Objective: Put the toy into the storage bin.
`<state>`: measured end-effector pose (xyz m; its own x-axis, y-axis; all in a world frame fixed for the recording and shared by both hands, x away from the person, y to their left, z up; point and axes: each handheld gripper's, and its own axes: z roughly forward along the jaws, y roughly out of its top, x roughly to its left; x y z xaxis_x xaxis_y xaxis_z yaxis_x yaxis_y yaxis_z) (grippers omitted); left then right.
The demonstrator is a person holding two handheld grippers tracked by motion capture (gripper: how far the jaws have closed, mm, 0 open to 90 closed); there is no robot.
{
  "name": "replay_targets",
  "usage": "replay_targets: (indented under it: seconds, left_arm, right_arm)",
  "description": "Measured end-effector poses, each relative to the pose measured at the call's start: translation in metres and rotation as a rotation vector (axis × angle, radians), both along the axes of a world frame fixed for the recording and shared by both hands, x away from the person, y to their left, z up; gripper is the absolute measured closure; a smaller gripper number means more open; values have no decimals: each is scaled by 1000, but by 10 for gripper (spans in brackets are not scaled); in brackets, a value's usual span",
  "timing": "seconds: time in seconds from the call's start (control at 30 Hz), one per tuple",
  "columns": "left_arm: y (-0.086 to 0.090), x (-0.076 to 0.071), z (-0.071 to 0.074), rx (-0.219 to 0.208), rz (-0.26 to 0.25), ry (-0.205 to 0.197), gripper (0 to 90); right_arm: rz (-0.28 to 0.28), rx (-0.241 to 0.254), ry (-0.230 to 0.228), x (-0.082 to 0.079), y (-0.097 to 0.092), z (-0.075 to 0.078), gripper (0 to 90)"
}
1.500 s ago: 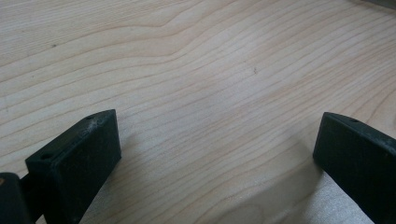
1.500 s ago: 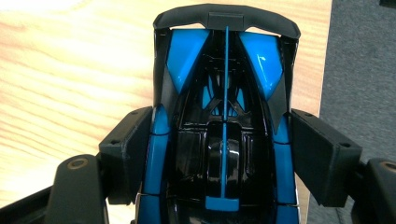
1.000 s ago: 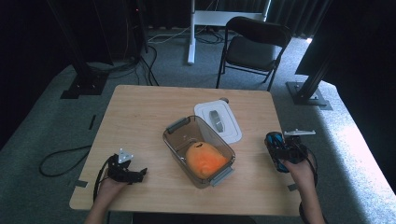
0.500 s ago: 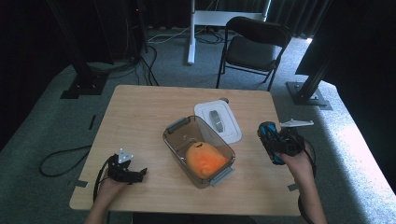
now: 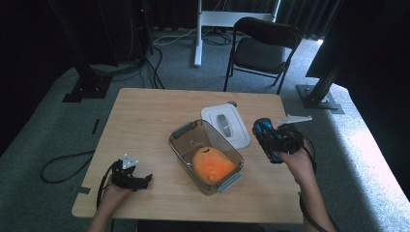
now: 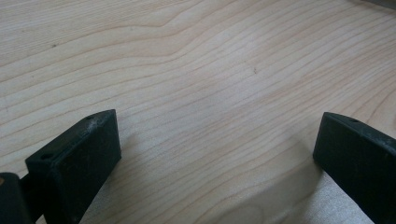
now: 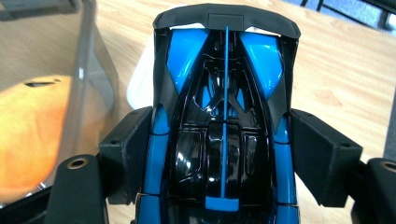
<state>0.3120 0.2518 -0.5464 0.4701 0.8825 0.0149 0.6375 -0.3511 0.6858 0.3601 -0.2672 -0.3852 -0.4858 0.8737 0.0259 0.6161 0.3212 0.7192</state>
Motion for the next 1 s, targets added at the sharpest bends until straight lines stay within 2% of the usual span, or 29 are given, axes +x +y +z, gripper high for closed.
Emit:
replay_targets:
  seconds: [0.3,0.43,0.57,0.9,1.0]
  left_arm:
    - [0,0,0,0,-1,1,12]
    - [0,0,0,0,-1,1,12]
    - [0,0,0,0,0,1,12]
    - [0,0,0,0,-1,1,12]
    - [0,0,0,0,-2,1,12]
  right_arm:
    - [89,5,-30,5,36,17,263]
    - [121,33,-40,7,49,22,263]
    - [161,28,-45,8,67,26,263]
    - [274,20,-19,9,114,22,263]
    - [288,15,-5,11,124,17,263]
